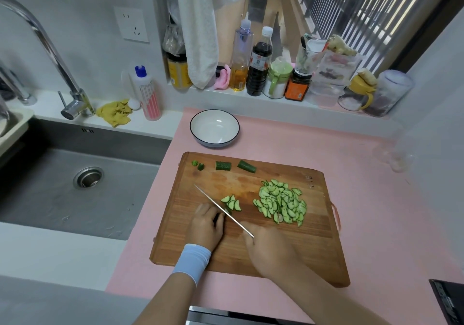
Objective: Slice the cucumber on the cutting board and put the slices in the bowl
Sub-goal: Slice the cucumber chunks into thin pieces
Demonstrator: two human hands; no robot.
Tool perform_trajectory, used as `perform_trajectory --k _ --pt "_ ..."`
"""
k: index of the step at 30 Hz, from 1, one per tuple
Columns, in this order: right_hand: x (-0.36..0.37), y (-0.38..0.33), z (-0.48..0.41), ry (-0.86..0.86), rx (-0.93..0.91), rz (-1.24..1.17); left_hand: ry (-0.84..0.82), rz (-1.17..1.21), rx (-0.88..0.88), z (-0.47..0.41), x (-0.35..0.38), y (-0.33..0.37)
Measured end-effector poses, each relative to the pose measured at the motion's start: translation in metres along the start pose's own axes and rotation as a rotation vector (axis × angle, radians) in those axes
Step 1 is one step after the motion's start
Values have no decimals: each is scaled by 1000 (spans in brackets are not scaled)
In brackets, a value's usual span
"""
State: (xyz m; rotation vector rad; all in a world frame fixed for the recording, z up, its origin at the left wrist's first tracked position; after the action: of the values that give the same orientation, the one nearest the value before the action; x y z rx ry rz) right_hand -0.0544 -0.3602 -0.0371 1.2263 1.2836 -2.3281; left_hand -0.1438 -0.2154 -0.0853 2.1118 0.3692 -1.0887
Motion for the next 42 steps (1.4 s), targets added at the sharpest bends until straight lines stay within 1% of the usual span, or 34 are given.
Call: perform_trajectory --k 8,16,23,29,35,39,42 --pt "-9 7 15 25 -47 -9 5 -9 11 -2 -3 2" --pt "-2 5 3 -37 27 -88 -12 -33 0 -2 -3 1" --pt "1 -3 -7 -60 50 -54 3 -39 8 0 -3 2" --pt "1 -4 -6 -51 24 -68 11 -45 -3 0 -3 1" --pt "-2 3 7 7 -7 -69 -5 -51 -26 2 0 -3" --pt "-7 4 13 8 -54 -65 2 -52 -13 1 -1 -3" --pt "-8 6 14 13 -51 -67 11 -54 0 1 -2 -1"
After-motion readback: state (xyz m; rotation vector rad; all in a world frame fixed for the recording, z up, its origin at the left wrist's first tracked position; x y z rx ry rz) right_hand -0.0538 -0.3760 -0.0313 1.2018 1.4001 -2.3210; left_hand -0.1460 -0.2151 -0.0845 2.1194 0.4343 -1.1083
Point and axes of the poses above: each hand's wrist, its own z-axis away from the middle knuckle, its own x-axis out of the palm, y = z × x, the point moved 8 cm from there along -z, towards the middle knuckle, and after that the axes turned 14 degrees about -z, right-handed, at the moved point
